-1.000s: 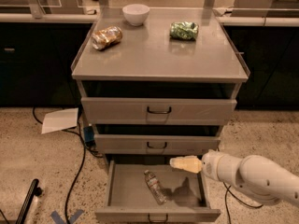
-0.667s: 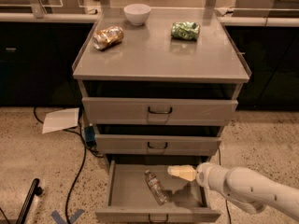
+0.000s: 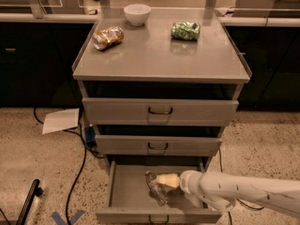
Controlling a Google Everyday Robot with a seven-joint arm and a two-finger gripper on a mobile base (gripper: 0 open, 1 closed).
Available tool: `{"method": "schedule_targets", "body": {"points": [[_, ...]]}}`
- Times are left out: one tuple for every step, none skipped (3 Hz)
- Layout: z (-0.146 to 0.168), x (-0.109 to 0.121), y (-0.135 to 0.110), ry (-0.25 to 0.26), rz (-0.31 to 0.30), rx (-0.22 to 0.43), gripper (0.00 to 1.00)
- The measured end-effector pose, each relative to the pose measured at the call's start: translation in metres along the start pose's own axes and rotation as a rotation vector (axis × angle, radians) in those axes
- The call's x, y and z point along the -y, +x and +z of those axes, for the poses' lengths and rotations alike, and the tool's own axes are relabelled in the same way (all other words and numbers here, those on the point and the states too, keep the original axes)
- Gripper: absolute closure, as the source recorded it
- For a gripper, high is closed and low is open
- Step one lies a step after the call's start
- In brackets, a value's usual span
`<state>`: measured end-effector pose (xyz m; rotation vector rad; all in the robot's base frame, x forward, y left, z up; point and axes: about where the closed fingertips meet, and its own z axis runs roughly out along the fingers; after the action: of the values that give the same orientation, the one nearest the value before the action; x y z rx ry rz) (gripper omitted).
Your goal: Pick water bottle from bottom drawer and place on counter
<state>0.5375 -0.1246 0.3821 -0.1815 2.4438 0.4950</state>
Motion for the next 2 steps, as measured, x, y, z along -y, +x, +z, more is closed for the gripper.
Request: {"method": "schedule_targets", "body": {"points": [[0.0, 0.0, 0.0, 0.0, 0.0, 0.0, 0.0], [0.017, 0.013, 0.014, 0.029, 0.057, 0.004, 0.0]]}}
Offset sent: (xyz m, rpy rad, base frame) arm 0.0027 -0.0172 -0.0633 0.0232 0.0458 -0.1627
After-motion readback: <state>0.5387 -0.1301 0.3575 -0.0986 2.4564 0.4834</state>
